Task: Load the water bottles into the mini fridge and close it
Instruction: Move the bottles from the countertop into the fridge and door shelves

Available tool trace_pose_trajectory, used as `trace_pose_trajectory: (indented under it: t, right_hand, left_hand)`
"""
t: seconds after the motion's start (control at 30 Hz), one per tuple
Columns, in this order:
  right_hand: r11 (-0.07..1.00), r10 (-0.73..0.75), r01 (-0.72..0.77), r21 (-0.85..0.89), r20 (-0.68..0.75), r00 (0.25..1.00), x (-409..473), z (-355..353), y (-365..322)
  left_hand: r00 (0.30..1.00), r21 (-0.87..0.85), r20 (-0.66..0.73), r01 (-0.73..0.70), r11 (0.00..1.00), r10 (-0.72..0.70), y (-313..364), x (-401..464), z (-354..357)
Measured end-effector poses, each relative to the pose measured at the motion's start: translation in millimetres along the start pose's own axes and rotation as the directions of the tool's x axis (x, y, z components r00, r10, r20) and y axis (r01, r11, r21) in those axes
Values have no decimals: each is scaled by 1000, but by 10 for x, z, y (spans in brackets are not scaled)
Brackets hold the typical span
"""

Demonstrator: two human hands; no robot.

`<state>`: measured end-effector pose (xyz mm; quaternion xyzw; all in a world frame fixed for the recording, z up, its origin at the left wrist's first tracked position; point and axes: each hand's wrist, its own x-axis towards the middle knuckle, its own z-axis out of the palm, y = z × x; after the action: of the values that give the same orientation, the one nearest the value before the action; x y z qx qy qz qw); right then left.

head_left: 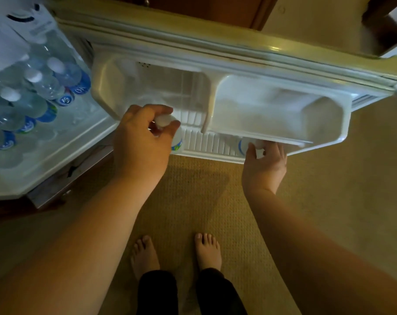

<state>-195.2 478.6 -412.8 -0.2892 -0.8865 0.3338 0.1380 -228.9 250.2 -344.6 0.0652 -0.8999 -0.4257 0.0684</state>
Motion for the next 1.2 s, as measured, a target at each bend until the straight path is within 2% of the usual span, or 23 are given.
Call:
trace_pose_trajectory:
  t: [0.13,0.27,0.4,0.5,0.7,0.9,1.2]
  right_hand:
    - [981,177,-172,92,-43,983,-28,88,-103]
    - [903,414,-403,150,-48,909,-10,119,-54]
    - [862,493,-474,181,-75,867,85,104,19]
    - [869,477,-466,168,-30,878,91,73,44]
    - [910,402,-405,86,50,914,104,9,73]
    - [971,234,-235,42,26,972,-187,-156,86]
    - [1000,10,-11,11,77,997,-465,-607,221]
  left_hand:
    - [1000,4,21,-4,1000,4,32,217,124]
    - [998,-25,59,-4,1000,5,24,336,200]
    - [998,-68,62,24,997,-20,-28,342,247]
    - [996,-94,57,69,993,-64,-83,283,292]
    - [998,-57,49,44,997,-42,-152,139,472]
    - [974,-17,152,171,985,-166,-187,101,738]
    - [915,-205,175,394,896,-363,21,-101,1215]
